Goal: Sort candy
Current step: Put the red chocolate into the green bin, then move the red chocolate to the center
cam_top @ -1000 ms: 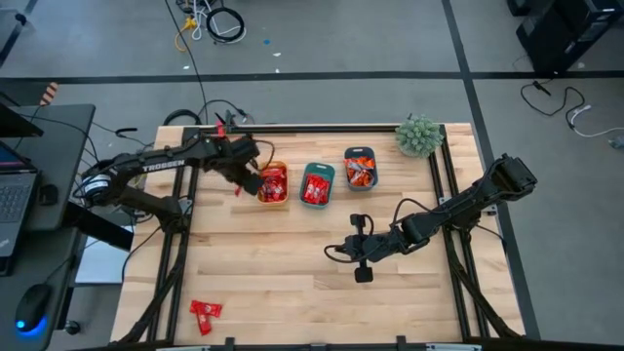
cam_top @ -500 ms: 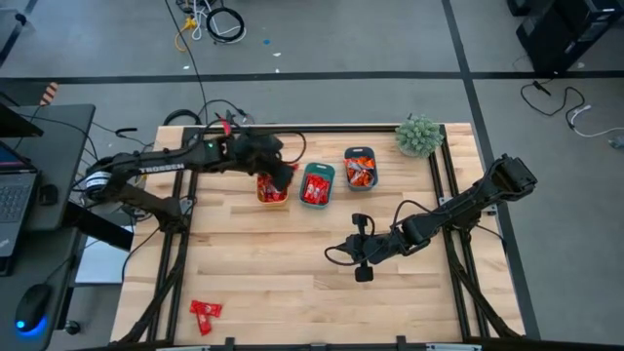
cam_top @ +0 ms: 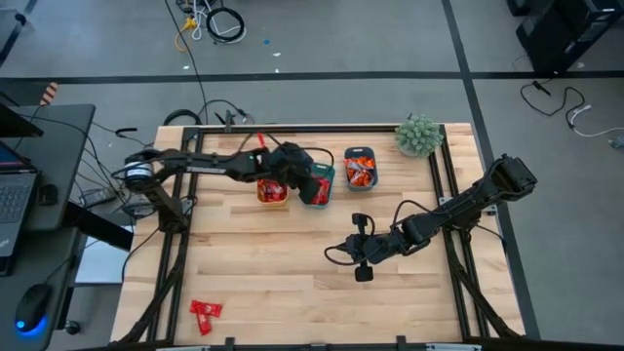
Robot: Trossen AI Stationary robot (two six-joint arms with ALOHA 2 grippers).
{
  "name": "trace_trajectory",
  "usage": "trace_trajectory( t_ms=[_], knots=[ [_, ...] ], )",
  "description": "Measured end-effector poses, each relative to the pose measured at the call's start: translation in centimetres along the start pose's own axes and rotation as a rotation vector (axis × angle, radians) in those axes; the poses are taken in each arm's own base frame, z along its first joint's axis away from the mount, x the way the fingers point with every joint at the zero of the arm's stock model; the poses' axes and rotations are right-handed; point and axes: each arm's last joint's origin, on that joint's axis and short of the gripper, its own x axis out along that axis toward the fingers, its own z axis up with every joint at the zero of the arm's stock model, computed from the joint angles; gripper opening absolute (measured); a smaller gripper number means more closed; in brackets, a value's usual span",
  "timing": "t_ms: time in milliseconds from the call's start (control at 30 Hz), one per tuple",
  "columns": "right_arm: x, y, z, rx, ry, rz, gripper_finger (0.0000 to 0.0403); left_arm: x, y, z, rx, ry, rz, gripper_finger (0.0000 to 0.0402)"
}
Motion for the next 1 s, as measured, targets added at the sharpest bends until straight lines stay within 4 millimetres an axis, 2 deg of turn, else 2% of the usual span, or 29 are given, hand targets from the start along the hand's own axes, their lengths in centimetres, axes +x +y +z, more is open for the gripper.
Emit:
trace_trajectory(
  t_ms=[100, 300, 467, 600, 867, 1000],
  knots=[
    [0.0, 0.0, 0.0, 0.000, 0.001, 0.000, 0.0000, 1.6, 0.6, -0.7, -0.007, 0.044, 0.009, 0.0000],
    [0.0, 0.0, 0.0, 0.004, 0.000, 0.000, 0.0000, 3.5, 1.7, -1.5, -0.020, 0.074, 0.036, 0.0001],
    [0.0, 0.0, 0.0, 0.007, 0.003, -0.001, 0.0000, 3.7, 2.1, -1.6, -0.009, 0.086, 0.045, 0.0015],
    [0.0, 0.0, 0.0, 0.006, 0.005, -0.001, 0.0000, 3.6, 2.0, -1.6, 0.064, 0.103, 0.022, 0.0045],
    [0.0, 0.0, -0.1, 0.006, 0.005, -0.001, 0.0000, 2.4, 0.4, 1.2, 0.205, 0.128, 0.050, 0.0129],
    [0.0, 0.0, -0.1, -0.003, 0.009, -0.002, 0.0000, 0.8, -0.9, 3.2, 0.291, 0.194, 0.095, 0.0150]
  ],
)
